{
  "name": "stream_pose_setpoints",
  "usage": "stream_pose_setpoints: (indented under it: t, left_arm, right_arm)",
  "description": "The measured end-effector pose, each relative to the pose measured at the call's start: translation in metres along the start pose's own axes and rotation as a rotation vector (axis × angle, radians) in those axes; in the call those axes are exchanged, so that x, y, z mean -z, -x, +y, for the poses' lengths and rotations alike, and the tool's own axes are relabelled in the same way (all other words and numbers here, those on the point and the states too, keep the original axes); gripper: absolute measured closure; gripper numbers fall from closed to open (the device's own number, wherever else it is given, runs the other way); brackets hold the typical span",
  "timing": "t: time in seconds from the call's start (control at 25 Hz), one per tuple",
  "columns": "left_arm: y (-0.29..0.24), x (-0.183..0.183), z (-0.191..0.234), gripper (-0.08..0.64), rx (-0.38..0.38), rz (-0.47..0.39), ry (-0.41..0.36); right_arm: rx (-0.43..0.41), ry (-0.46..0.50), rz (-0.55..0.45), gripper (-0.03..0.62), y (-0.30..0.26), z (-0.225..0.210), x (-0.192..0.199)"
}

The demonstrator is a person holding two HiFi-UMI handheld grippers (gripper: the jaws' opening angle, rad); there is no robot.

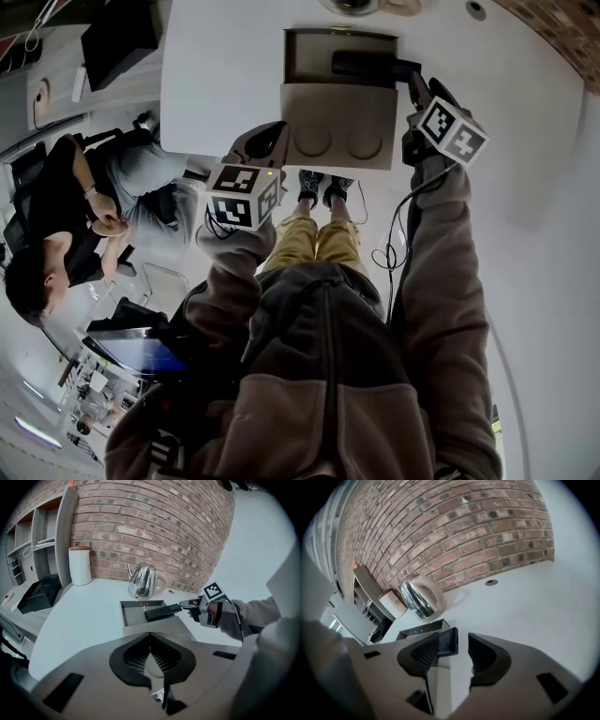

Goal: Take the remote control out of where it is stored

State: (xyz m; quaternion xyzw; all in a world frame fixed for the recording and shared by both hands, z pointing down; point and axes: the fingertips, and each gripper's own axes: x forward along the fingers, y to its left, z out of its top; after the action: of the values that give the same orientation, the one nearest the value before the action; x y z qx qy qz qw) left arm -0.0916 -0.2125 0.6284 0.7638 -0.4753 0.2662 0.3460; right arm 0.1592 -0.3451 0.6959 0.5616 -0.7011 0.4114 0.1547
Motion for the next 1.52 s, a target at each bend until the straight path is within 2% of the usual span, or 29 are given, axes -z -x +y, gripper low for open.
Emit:
stream_pose_setpoints:
  t: [0.24, 0.48, 0.6, 0.68, 0.84, 0.96, 1.04, 1.52]
  left_arm:
    - [0.006, 0.013, 0.002, 0.554, -0.001, 0.012, 0.006]
    - [0.014, 0.024, 0.01, 0.554, -0.013, 0.02, 0.018]
    - [0.017, 0.027, 0.01, 0.554, -0.016, 0.021, 0.019]
    - [0.02, 0.029, 0.009, 0.554, -0.018, 0.019, 0.018]
    - [0.027, 0.029, 0.011, 0.554, -0.023, 0.006, 0.018]
    - [0.033, 0.021, 0.008, 0.554, -0.017, -0.015, 0.011]
    - [0.038, 0.014, 0.003, 0.554, -0.012, -0.033, 0.002]
    - [0.095, -0.06, -0.035, 0.554, 0.026, -0.22, -0.079]
  right_arm:
    - [-0.17, -0.286, 0.03, 0.41, -0.023, -0.005, 0.011]
    - [-0.306, -0.336, 0.056, 0.411, -0.031, 0.007, 0.013]
    - [-0.338, -0.361, 0.058, 0.413, -0.034, 0.011, 0.013]
    - [-0.364, -0.392, 0.044, 0.461, -0.034, 0.014, 0.009]
    - [-0.407, -0.411, 0.001, 0.496, -0.023, 0.027, -0.003]
    - [-0.405, -0.374, -0.033, 0.51, -0.008, 0.037, -0.013]
    - [-0.391, -0.315, -0.054, 0.512, 0.006, 0.047, -0.02]
    - [-0.274, 0.186, -0.306, 0.514, 0.17, 0.155, -0.071]
